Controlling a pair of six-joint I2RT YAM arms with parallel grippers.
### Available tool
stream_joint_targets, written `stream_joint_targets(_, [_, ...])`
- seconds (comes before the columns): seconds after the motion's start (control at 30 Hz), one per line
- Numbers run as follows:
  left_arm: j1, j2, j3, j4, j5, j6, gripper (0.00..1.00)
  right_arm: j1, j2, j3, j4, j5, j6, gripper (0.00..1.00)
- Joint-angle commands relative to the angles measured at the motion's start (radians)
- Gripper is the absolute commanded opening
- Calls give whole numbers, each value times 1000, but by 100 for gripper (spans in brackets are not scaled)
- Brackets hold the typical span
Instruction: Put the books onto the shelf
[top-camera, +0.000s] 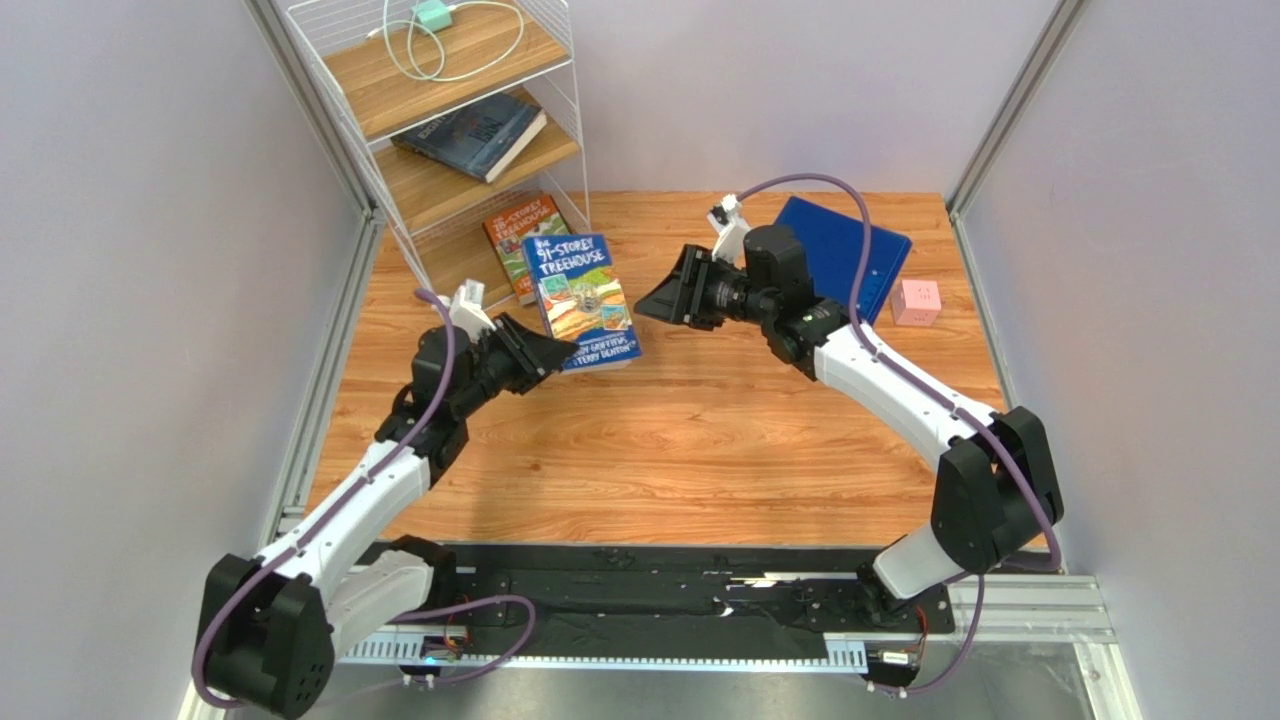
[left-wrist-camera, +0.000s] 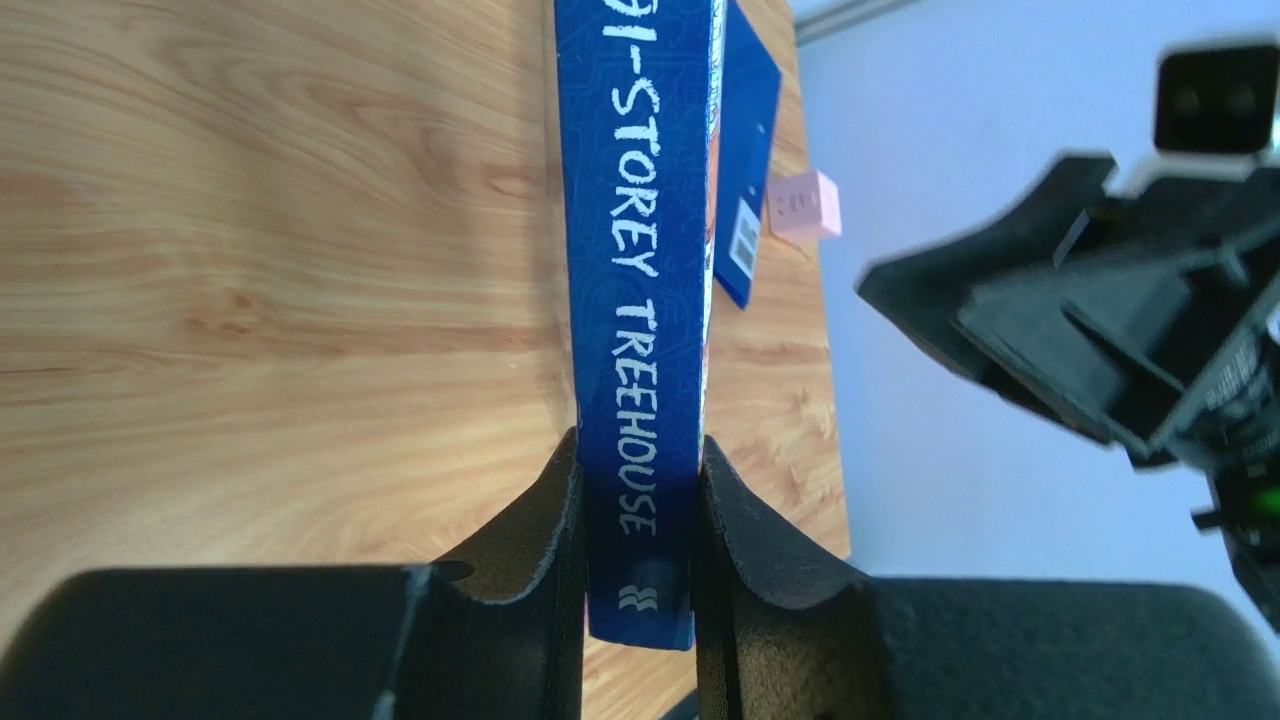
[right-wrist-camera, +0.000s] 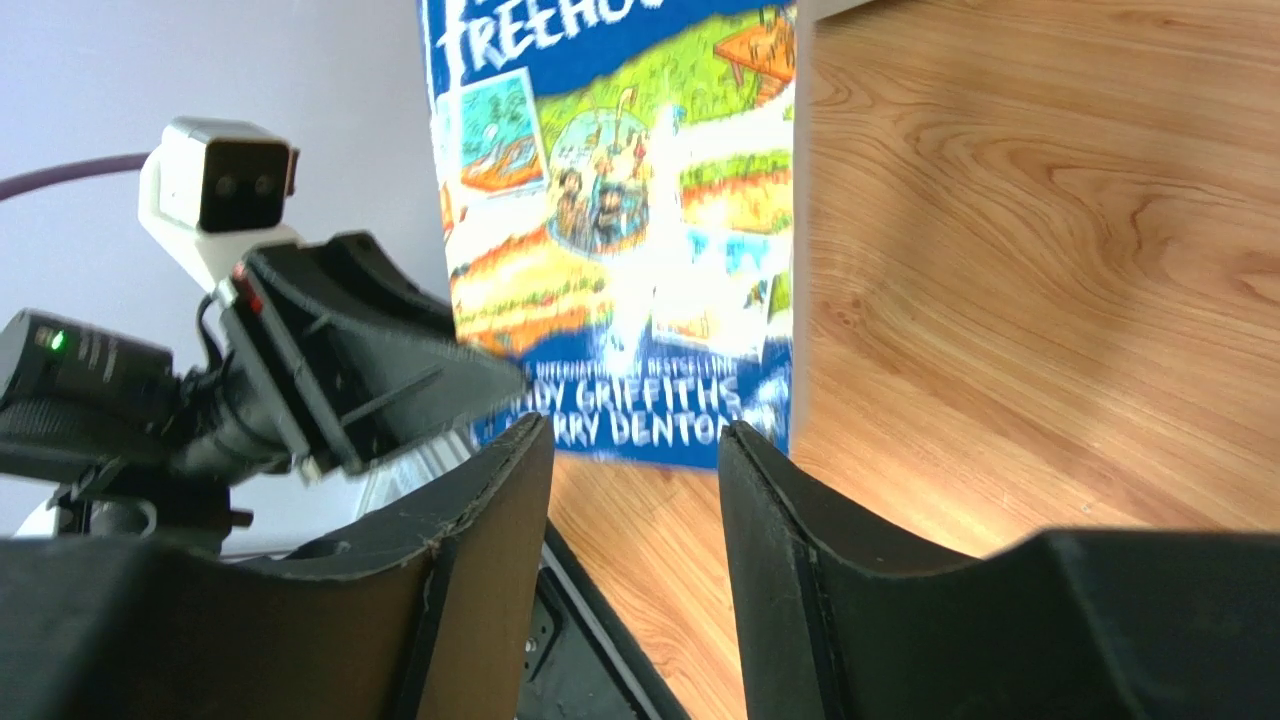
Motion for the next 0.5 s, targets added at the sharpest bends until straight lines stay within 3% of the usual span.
stream_joint_targets(0.0, [103, 40, 0, 226, 110, -48, 0, -4, -59, 5, -9, 43, -41, 50])
stream_joint_targets(0.27, [260, 276, 29, 545, 332, -155, 0, -10, -70, -24, -7, 38, -50, 50])
stream_joint_targets(0.47, [278, 439, 110, 628, 398, -183, 0, -12, -70, -43, -5, 36, -57, 51])
